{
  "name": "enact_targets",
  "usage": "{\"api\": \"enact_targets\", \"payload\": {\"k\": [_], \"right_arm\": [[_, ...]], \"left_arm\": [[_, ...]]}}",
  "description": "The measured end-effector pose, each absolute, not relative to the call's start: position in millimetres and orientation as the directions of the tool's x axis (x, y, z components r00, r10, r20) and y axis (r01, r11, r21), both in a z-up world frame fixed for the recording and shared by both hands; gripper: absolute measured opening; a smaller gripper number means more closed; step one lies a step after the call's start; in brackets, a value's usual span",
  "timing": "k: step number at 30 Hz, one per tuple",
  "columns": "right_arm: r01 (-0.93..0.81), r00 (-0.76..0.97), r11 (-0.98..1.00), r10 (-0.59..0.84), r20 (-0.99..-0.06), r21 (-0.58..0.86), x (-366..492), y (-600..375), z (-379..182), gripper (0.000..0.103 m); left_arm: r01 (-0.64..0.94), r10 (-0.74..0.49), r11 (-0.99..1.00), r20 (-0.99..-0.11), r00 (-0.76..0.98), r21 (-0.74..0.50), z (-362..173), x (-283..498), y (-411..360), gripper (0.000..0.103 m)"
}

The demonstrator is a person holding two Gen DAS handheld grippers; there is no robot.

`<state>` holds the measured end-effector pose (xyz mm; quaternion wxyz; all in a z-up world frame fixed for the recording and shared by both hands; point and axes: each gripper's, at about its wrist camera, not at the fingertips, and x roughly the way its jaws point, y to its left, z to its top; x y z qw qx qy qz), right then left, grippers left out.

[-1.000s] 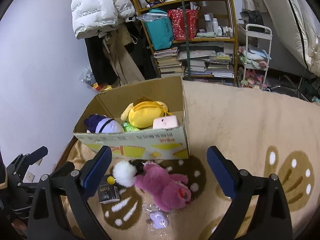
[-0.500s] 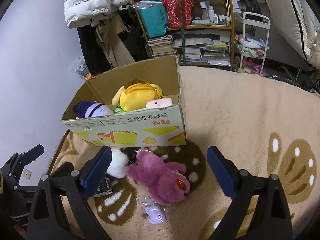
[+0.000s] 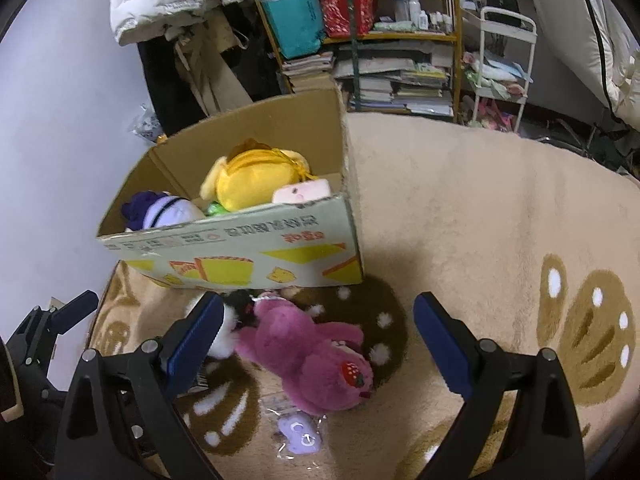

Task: Organize soft objects
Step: 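Move both tools back toward the pink bear plush and white pompom toy, then close the left tool on the white pompom toy while the right tool grips the pink bear plush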

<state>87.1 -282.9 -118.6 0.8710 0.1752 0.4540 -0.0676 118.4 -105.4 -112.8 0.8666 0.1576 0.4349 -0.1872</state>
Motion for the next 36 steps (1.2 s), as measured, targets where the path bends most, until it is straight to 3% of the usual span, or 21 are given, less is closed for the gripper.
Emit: {"api": "enact_targets", "payload": {"k": [36], "right_arm": [[0.372, 0.32, 0.861, 0.232, -0.919, 0.347, 113, -295, -193, 0.1]], "left_arm": [[0.536, -0.232, 0.843, -0.868, 0.439, 0.046, -171, 133, -129, 0.096]]}}
